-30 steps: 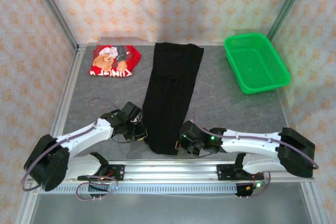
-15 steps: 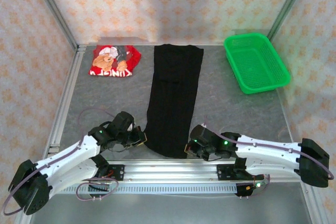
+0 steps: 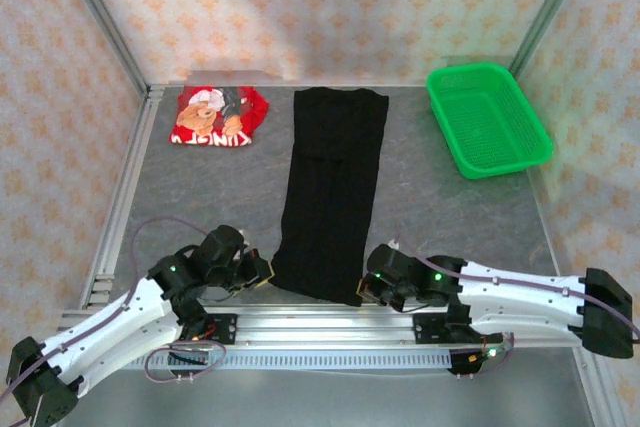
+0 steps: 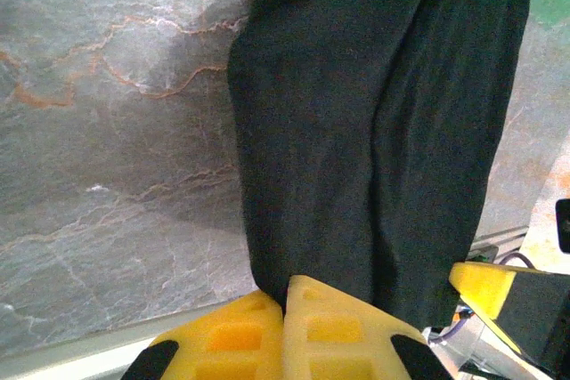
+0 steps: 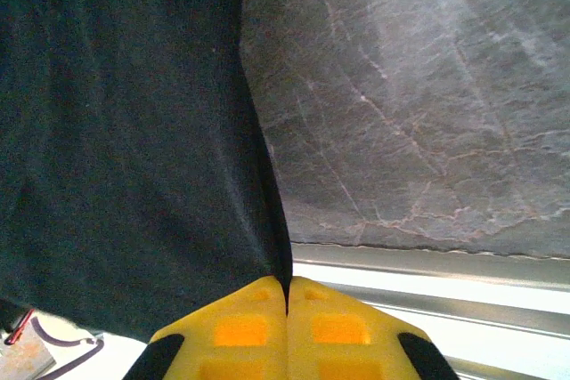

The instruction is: Fold and stack the t-shirts

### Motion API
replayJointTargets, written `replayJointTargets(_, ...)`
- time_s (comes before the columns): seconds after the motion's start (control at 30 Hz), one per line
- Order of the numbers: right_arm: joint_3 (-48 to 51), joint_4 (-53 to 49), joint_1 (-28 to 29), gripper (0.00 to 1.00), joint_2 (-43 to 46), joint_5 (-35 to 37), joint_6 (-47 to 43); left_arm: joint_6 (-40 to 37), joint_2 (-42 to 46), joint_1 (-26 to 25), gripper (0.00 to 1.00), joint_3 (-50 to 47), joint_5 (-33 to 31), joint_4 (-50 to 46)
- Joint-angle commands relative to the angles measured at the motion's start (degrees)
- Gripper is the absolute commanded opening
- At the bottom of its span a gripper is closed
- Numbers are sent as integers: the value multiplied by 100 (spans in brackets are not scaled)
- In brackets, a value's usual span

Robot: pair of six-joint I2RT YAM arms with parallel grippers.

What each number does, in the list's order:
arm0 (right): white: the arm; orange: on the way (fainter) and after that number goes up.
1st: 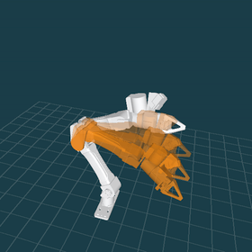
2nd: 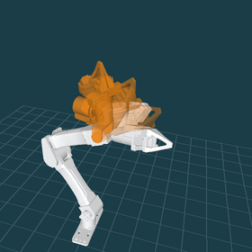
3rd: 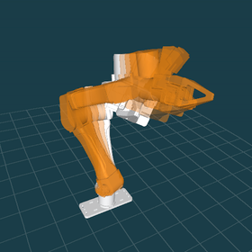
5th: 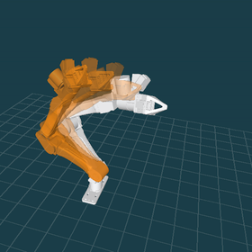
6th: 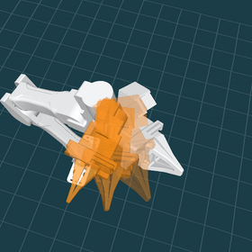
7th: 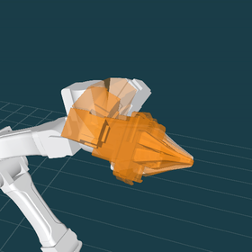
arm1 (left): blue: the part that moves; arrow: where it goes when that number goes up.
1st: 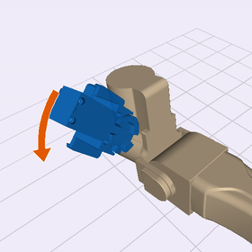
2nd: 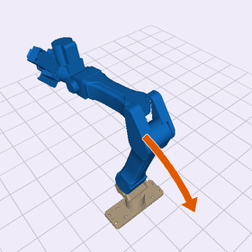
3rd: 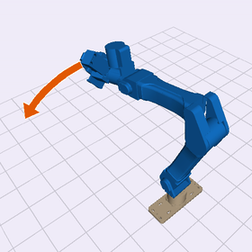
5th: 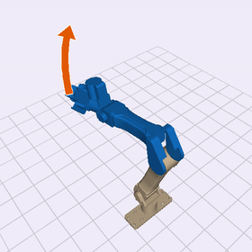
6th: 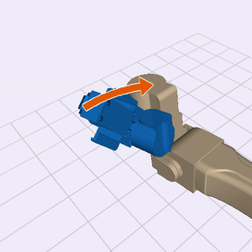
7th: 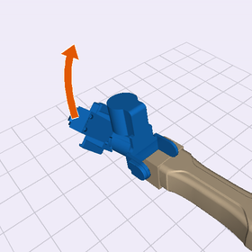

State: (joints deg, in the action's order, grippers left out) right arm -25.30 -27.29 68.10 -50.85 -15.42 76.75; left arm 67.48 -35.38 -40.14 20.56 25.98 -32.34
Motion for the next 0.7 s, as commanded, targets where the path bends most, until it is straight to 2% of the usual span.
replayJointTargets(0.0, -274, -724, 32, 0, 245, 373, 87, -10, -91, -29, 0, 414, -393, -488)
replayJointTargets(0.13, -654, -1335, -42, 0, 655, 810, 26, -227, -614, 44, 0, 1096, -514, -413)
replayJointTargets(0.27, -1030, -1579, -587, 0, 766, 643, -418, -624, -1504, 161, 0, 1851, -351, -465)
replayJointTargets(0.5, -1889, -1694, -1965, 0, -61, -231, -1764, -1111, -2279, 894, 0, 2553, 26, -342)
replayJointTargets(0.67, -2569, -1858, -2839, 0, -853, -838, -2726, -1523, -2949, 1209, 0, 3313, 162, -382)
